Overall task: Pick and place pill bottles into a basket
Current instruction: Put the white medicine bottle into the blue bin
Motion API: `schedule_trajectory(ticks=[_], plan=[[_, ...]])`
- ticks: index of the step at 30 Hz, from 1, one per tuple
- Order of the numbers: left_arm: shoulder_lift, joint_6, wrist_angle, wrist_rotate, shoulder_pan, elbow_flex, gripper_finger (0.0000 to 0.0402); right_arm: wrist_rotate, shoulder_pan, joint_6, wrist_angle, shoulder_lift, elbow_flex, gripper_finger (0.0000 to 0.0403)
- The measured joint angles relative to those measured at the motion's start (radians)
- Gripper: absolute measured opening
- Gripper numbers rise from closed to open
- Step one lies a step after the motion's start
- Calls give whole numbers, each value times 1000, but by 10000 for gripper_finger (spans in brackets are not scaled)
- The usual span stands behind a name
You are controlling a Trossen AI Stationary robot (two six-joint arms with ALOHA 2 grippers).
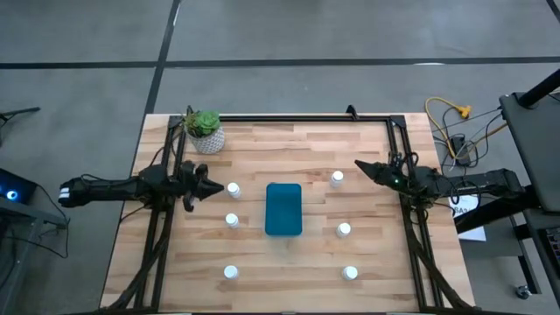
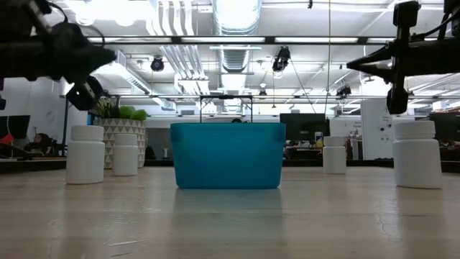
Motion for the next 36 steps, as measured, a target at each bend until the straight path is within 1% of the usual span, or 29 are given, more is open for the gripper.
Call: schedule_trajectory(ticks=[2, 4, 7, 10, 14, 16, 19, 23, 25, 28, 32, 34, 36], plan=[[10, -64, 78, -42, 0, 0, 11, 30, -1, 12, 18, 3, 0, 9], [18, -83, 180, -72, 0, 0, 11, 44, 0, 34, 50, 4, 0, 9], [33, -81, 351, -90, 0, 0, 11, 65, -1, 50, 75, 3, 0, 9], [46, -26, 500, -105, 0, 0, 11, 67, -1, 61, 114, 4, 0, 9], [63, -20, 641, -162, 0, 0, 11, 62, 0, 68, 143, 4, 0, 9], [71, -32, 672, -181, 0, 3, 11, 62, 0, 71, 147, 3, 0, 9], [78, -100, 684, -190, 0, 18, 11, 62, 0, 95, 153, 4, 0, 9], [109, -178, 695, -239, 0, 55, 11, 89, 0, 97, 254, 6, 0, 9], [132, -179, 702, -260, 0, 85, 11, 88, 0, 37, 369, 6, 0, 9], [185, -179, 731, -273, 0, 139, 11, 87, 0, -107, 597, 6, 0, 9], [281, -177, 849, -284, 0, 231, 11, 51, 0, -320, 851, 6, 3, 9], [333, -162, 891, -288, 0, 283, 11, 16, 0, -387, 886, 6, 34, 9], [385, -128, 920, -283, 0, 351, 11, -43, 0, -461, 870, 9, 93, 9]])
